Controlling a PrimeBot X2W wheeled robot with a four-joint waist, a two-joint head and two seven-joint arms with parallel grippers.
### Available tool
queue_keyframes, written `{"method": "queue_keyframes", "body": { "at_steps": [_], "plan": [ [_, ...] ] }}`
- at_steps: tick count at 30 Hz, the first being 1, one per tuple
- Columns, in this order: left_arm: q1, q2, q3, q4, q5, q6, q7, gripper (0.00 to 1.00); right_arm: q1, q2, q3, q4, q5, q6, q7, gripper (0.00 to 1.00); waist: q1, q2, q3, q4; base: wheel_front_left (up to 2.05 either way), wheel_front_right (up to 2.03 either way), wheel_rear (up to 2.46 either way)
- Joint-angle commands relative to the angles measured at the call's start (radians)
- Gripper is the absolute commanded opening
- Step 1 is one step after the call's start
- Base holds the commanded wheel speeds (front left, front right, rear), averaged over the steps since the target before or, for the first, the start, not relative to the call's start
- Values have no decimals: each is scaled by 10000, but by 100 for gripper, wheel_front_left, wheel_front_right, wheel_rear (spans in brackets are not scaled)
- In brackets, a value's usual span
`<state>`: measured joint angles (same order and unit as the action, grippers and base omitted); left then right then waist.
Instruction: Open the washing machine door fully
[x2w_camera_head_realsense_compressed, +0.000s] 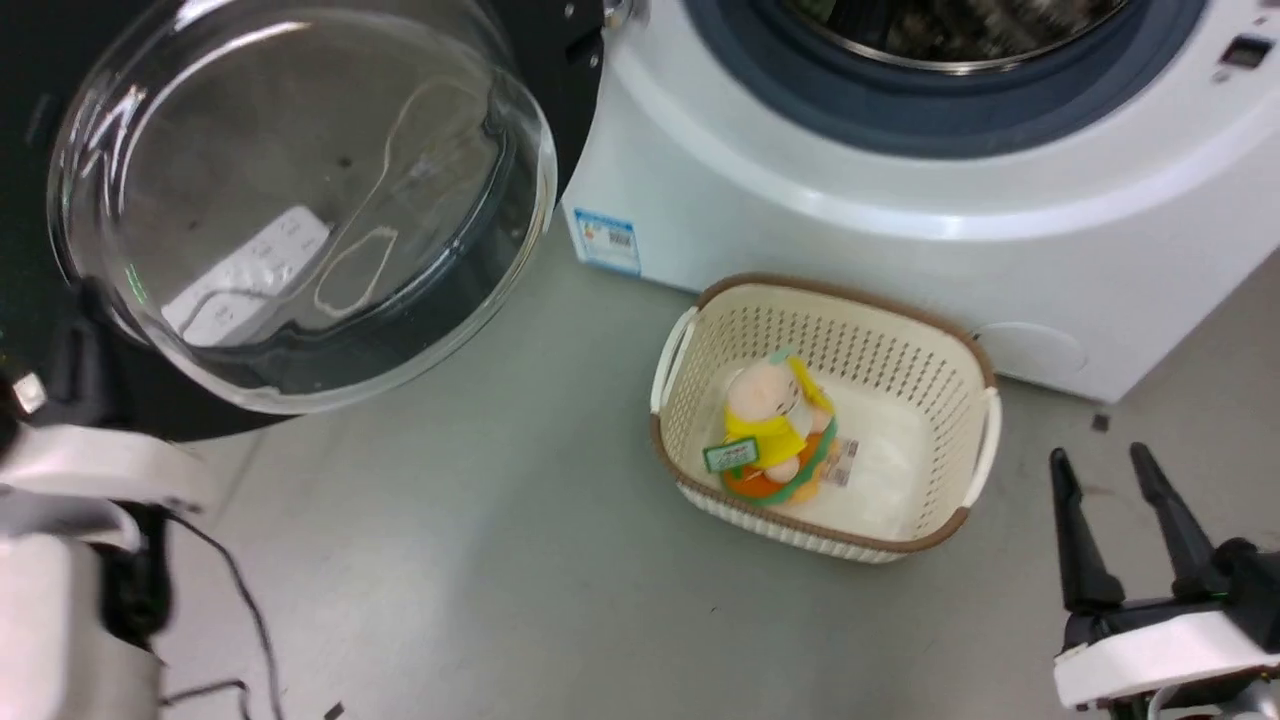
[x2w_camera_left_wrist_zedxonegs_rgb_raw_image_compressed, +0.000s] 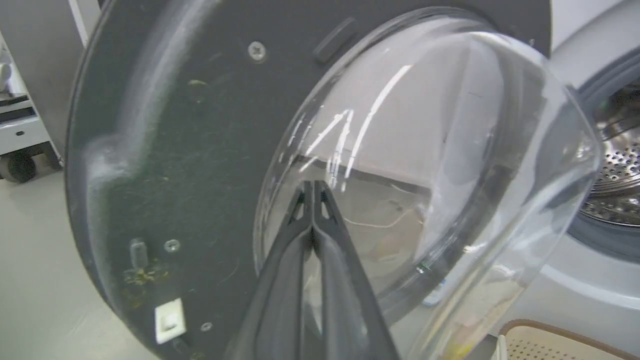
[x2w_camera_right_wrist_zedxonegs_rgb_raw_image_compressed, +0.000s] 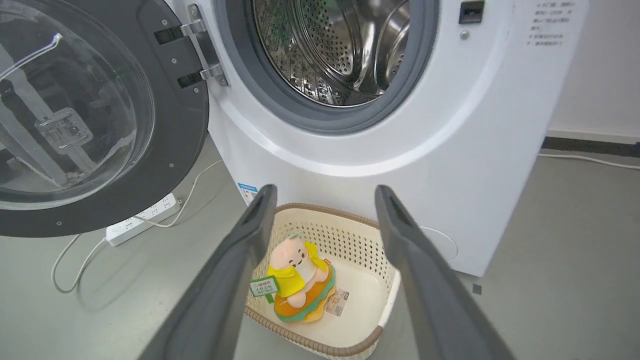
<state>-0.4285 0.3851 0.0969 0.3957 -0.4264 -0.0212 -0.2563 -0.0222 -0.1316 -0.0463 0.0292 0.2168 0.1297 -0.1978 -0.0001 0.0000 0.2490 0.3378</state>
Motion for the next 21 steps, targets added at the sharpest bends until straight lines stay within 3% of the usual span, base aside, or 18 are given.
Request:
{"method": "queue_keyframes", "body": {
  "at_steps": [1, 11, 21],
  "plan": [
    [329, -199, -184, -330, 140, -48, -51, 0, -150, 28, -116, 72, 77, 10, -123, 100, 1, 0, -487, -299, 0, 0, 0],
    [2124, -1479, -1699, -2362, 662, 121, 150, 0, 43, 251, -521, 75, -133, 10, -547, 100, 1, 0, -1823, -1445, 0, 0, 0],
    [3763, -2010, -2457, -2735, 1180, 525, 59, 0, 666, 420, -68, -92, -465, 10, -624, 100, 1, 0, -2463, -2710, 0, 0, 0]
  ]
}}
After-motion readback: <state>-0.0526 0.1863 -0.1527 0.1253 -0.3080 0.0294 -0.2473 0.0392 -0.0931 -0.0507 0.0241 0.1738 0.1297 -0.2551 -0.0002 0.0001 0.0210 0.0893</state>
